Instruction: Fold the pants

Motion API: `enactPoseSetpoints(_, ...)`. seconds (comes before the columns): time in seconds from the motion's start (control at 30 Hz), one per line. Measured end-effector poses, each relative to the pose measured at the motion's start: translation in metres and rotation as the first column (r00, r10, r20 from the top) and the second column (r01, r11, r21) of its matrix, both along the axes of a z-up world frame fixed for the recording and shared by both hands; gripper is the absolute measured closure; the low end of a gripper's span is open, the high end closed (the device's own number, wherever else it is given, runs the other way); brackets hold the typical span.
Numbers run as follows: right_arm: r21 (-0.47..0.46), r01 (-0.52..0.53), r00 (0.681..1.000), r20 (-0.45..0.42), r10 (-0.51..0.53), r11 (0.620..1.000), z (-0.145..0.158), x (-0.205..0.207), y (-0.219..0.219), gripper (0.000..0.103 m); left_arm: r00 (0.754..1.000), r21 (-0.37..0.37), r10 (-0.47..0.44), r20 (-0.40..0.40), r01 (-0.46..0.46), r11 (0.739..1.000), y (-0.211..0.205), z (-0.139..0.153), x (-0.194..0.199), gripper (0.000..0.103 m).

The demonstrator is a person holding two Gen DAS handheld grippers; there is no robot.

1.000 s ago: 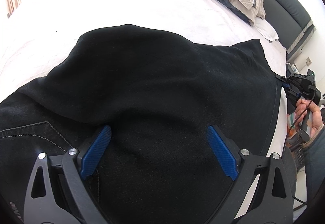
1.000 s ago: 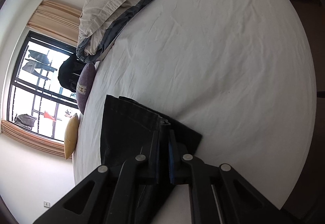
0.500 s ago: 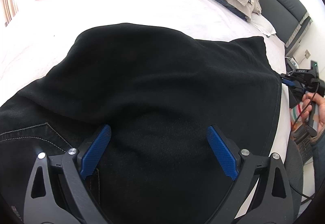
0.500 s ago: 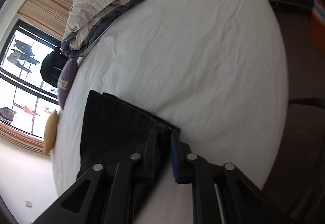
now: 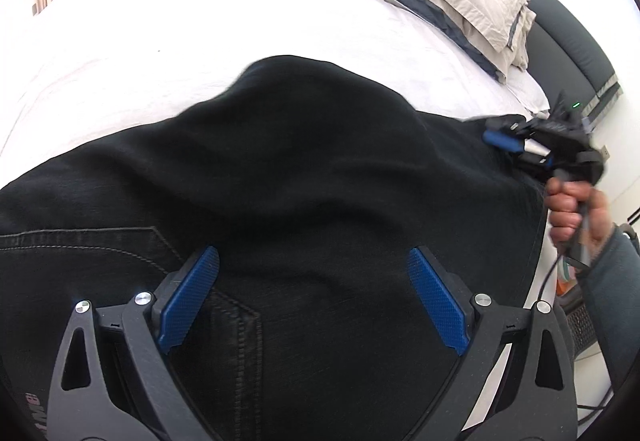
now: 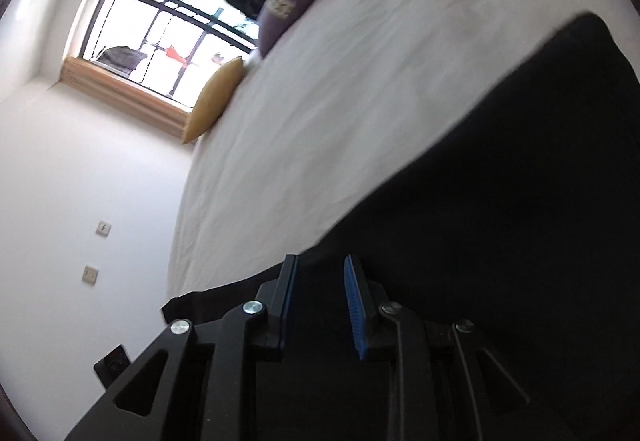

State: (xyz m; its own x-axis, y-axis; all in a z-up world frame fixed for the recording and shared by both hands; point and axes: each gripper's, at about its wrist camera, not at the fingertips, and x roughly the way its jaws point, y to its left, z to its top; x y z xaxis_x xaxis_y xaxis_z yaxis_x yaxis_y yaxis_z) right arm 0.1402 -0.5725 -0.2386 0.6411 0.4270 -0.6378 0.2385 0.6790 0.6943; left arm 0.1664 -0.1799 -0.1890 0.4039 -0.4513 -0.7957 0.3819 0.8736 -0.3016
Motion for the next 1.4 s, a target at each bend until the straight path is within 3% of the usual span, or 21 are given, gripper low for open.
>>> enactPoseSetpoints(0.03, 0.039, 0.052, 0.999, -0.009, -0.051, 0.998, -0.013, -0.001, -0.019, 0.103, 1.0, 0.0, -0.003, 0.001, 0.003, 1.0, 0.005, 0.0, 0.001, 0.007)
enactPoseSetpoints(0.1, 0.102, 0.164, 0.986, 0.024, -0.167, 0.981, -0.023, -0.009, -0.056, 0.103, 1.0, -0.009, -0.002, 0.005, 0.003, 1.0, 0.014, 0.001, 0.001, 0.007)
enactPoseSetpoints(0.2, 0.017, 0.356, 0.934, 0.029, -0.356, 0.934, -0.008, -0.023, -0.095, 0.103, 1.0, -0.025, 0.027, 0.014, -0.027, 0.999, 0.03, 0.008, 0.003, 0.007)
enactPoseSetpoints(0.27, -0.062, 0.377, 0.926, 0.023, -0.376, 0.924, 0.011, -0.024, -0.096, 0.094, 0.998, -0.051, 0.039, 0.042, -0.037, 0.998, 0.037, 0.018, 0.006, 0.007)
enactPoseSetpoints(0.4, -0.029, 0.104, 0.987, 0.129, -0.099, 0.994, 0.05, -0.018, -0.027, 0.092, 0.998, -0.151, -0.007, 0.067, 0.017, 0.988, 0.041, 0.033, 0.027, 0.007)
enactPoseSetpoints(0.5, 0.016, -0.139, 0.975, 0.174, 0.134, 0.99, 0.048, -0.015, 0.053, 0.078, 0.995, -0.118, -0.089, 0.04, 0.093, 0.989, 0.024, 0.02, 0.052, 0.007)
enactPoseSetpoints(0.57, -0.019, -0.247, 0.961, 0.124, 0.247, 0.969, 0.033, -0.01, 0.093, 0.068, 0.998, -0.07, -0.055, -0.006, 0.054, 0.996, 0.031, 0.004, 0.074, 0.009)
enactPoseSetpoints(0.63, -0.079, -0.254, 0.966, 0.023, 0.257, 0.964, 0.007, -0.004, 0.105, 0.07, 1.0, -0.109, -0.011, -0.024, 0.009, 0.994, 0.048, -0.003, 0.091, 0.009)
enactPoseSetpoints(0.67, -0.058, -0.229, 0.973, 0.005, 0.23, 0.972, -0.004, -0.004, 0.096, 0.094, 0.999, -0.135, 0.016, -0.034, -0.02, 0.991, 0.059, -0.002, 0.098, 0.009)
enactPoseSetpoints(0.7, -0.032, -0.182, 0.983, -0.008, 0.182, 0.983, -0.012, -0.004, 0.083, 0.103, 0.999, -0.143, 0.044, -0.033, -0.048, 0.988, 0.07, 0.002, 0.105, 0.009)
enactPoseSetpoints(0.77, -0.037, -0.079, 0.996, -0.052, 0.077, 0.996, -0.006, -0.008, 0.06, 0.102, 0.99, -0.043, 0.138, -0.011, -0.138, 0.989, 0.086, 0.006, 0.107, 0.009)
enactPoseSetpoints(0.8, -0.102, -0.066, 0.996, -0.069, 0.06, 0.993, 0.007, -0.006, 0.059, 0.096, 0.986, -0.038, 0.164, -0.011, -0.165, 0.986, 0.094, 0.009, 0.109, 0.009)
enactPoseSetpoints(0.83, -0.159, -0.096, 0.994, -0.064, 0.087, 0.983, 0.023, -0.002, 0.066, 0.077, 0.985, -0.083, 0.171, -0.017, -0.172, 0.982, 0.106, 0.014, 0.106, 0.009)
enactPoseSetpoints(0.87, -0.174, -0.154, 0.988, -0.035, 0.15, 0.973, 0.039, 0.004, 0.077, 0.06, 0.984, -0.13, 0.175, -0.027, -0.177, 0.976, 0.116, 0.019, 0.097, 0.009)
enactPoseSetpoints(0.9, -0.173, -0.233, 0.972, 0.001, 0.237, 0.957, 0.054, 0.012, 0.094, 0.055, 0.986, -0.174, 0.166, -0.025, -0.168, 0.97, 0.124, 0.024, 0.085, 0.009)
enactPoseSetpoints(0.97, -0.245, -0.407, 0.899, 0.061, 0.433, 0.88, 0.086, 0.031, 0.142, 0.046, 0.988, -0.178, 0.155, -0.012, -0.154, 0.972, 0.134, 0.03, 0.061, 0.009)
enactPoseSetpoints(1.03, -0.33, -0.546, 0.798, 0.072, 0.598, 0.77, 0.104, 0.05, 0.193, 0.034, 0.989, -0.167, 0.149, 0.013, -0.144, 0.975, 0.127, 0.032, 0.039, 0.009)
enactPoseSetpoints(1.23, -0.481, -0.773, 0.545, -0.17, 0.821, 0.414, 0.08, 0.102, 0.315, 0.03, 0.991, -0.134, 0.129, 0.024, -0.125, 0.983, 0.109, 0.011, -0.005, 0.009)
enactPoseSetpoints(1.3, -0.482, -0.819, 0.478, -0.275, 0.834, 0.311, 0.057, 0.111, 0.336, 0.036, 0.991, -0.147, 0.126, 0.035, -0.12, 0.982, 0.106, 0.006, -0.013, 0.009)
enactPoseSetpoints(1.37, -0.488, -0.84, 0.444, -0.366, 0.818, 0.238, 0.034, 0.113, 0.345, 0.069, 0.99, -0.152, 0.128, 0.051, -0.119, 0.981, 0.106, 0.003, -0.017, 0.009)
enactPoseSetpoints(1.4, -0.502, -0.835, 0.442, -0.369, 0.818, 0.225, 0.03, 0.115, 0.347, 0.072, 0.99, -0.147, 0.127, 0.061, -0.117, 0.982, 0.103, 0.002, -0.017, 0.009)
